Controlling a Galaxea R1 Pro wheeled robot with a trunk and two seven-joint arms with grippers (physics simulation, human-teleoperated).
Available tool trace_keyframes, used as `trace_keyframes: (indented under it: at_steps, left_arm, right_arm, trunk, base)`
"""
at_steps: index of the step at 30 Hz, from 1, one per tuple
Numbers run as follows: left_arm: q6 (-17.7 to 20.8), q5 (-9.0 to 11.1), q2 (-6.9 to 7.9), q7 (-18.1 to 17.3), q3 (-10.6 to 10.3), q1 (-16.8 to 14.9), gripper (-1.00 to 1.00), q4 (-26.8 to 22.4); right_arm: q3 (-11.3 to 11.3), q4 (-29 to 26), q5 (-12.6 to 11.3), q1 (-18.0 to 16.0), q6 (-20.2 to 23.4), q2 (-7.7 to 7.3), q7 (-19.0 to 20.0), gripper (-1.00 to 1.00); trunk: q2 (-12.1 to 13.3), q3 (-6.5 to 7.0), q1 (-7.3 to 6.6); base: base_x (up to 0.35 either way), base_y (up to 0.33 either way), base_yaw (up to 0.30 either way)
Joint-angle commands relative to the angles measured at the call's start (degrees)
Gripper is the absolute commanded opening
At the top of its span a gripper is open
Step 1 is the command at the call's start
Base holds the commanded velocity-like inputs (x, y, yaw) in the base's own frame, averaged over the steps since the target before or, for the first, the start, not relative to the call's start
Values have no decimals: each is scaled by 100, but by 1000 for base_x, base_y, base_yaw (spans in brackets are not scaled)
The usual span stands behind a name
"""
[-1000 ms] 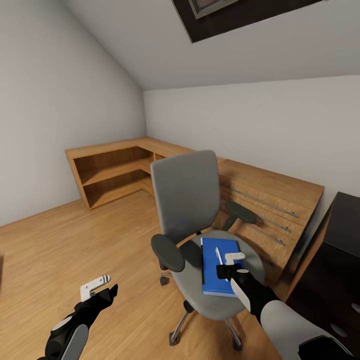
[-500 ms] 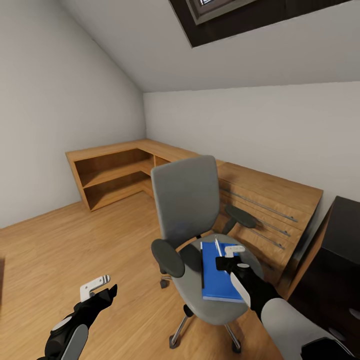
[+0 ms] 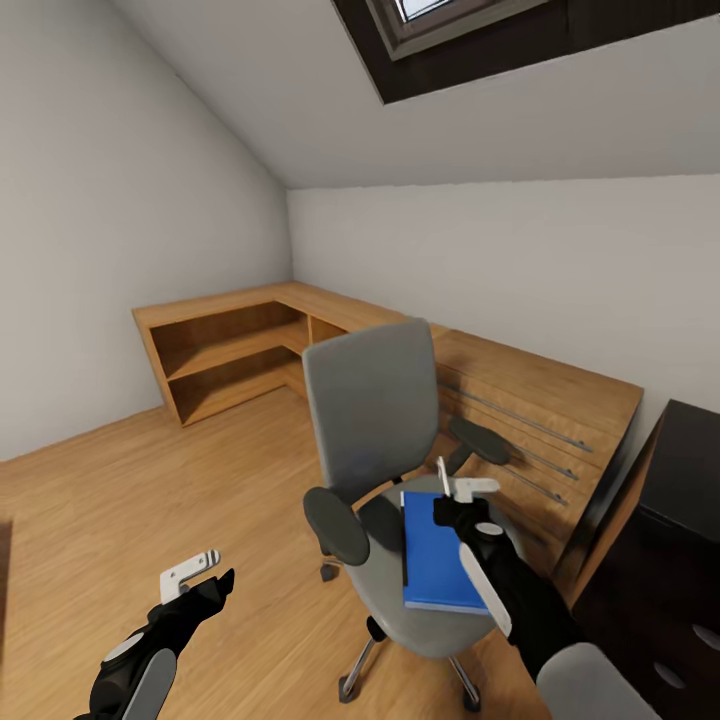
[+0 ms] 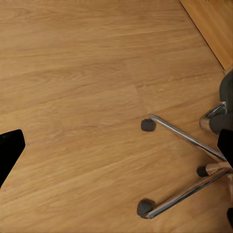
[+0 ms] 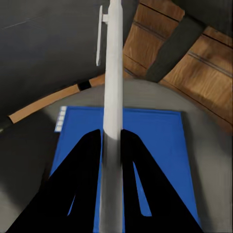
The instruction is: In the bedroom, organize the workspace by keeping the computer under the desk, ensuring the monitor is on the desk, placing the keyboard on the desk next to the monitor, placing the mouse on the desk next to the keyboard, moving the folder from the swivel chair onto the desk next to the mouse, stacking the notebook on top of the folder with the pen on top of the notebook, and positioning the swivel chair next to the desk.
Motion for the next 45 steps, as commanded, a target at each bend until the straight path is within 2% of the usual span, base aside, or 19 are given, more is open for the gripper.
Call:
trace_keyframes:
  at_steps: [1,7,8,16,20,32,45]
  left_arm:
    - [17,61,2,44,-4,-3,100,-10]
    - [17,64,2,37,-4,-3,100,-24]
    - [17,64,2,36,-4,-3,100,-31]
    - [19,73,2,33,-4,-3,100,-35]
    - [21,73,2,32,-4,-3,100,-35]
    - [19,73,2,33,-4,-3,100,-35]
    - [25,73,-6,36,-13,-3,100,-35]
  right_arm:
    - [9,-151,-79,57,99,-13,-70,-100]
    - [-36,-940,-234,410,394,-64,-124,-100]
    - [-42,-1131,-259,520,432,-128,-130,-100]
    - [-129,-1408,-290,605,458,-186,-130,-100]
    - [-134,-1454,-292,607,458,-185,-128,-100]
    - [-142,-1478,-285,608,450,-190,-132,-100]
    - [-142,-1476,-281,608,423,-190,-135,-100]
  trunk:
    - [39,13,-23]
    - [279,121,-155]
    - [320,138,-177]
    - [640,282,-352]
    - [801,354,-440]
    - [1282,579,-704]
    - [1804,863,-989]
  base:
    - [0,0,0]
    - [0,0,0]
    - [0,0,0]
    - [0,0,0]
    - [-84,0,0]
    - [-296,0,-17]
    - [-24,0,-106]
